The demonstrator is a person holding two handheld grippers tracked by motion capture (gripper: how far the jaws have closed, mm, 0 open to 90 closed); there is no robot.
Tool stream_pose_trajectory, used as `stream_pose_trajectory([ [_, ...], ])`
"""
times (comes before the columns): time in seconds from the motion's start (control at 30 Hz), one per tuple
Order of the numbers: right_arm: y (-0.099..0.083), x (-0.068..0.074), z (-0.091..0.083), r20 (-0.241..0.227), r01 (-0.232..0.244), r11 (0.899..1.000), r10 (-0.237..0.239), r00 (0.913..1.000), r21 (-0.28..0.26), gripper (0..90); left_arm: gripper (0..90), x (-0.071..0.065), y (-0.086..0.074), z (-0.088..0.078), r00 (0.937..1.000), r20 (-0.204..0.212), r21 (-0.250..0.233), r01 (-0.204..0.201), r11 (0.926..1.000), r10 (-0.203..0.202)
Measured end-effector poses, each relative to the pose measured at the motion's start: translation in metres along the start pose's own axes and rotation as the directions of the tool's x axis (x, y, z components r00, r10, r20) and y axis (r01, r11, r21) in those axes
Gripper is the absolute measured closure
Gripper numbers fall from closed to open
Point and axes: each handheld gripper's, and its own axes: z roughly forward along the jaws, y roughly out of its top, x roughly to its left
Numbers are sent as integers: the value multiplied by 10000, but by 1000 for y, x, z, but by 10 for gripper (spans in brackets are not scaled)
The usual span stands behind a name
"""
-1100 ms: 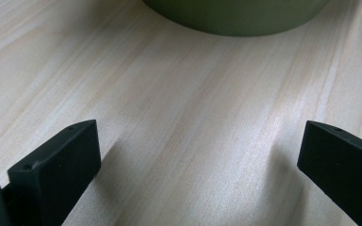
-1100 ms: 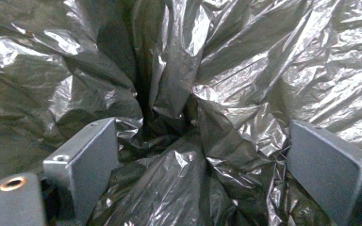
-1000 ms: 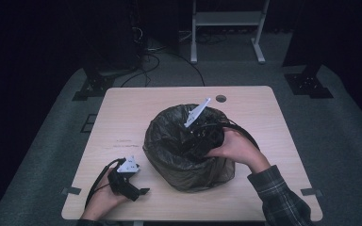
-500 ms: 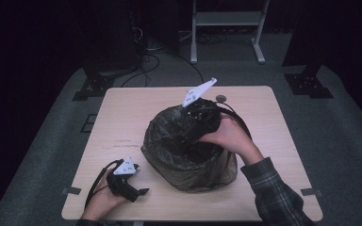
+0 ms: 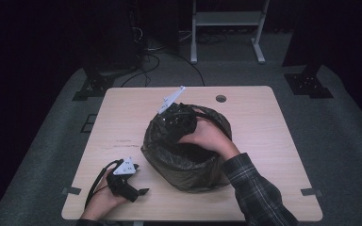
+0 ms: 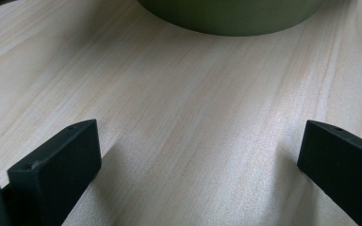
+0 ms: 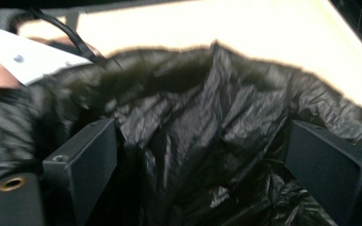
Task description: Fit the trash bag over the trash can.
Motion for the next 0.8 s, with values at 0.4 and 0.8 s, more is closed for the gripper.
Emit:
stream_pose_trajectory([
  [0.4, -4, 1, 30, 66, 8, 9803, -22, 10000, 1974, 97, 0, 0, 0, 0, 10000, 10, -4, -4, 10000, 4],
  [0.8, -5, -17, -17, 790, -820, 9929, 752, 9940, 863, 97, 0, 0, 0, 0, 10000, 10, -4, -19, 10000, 19],
])
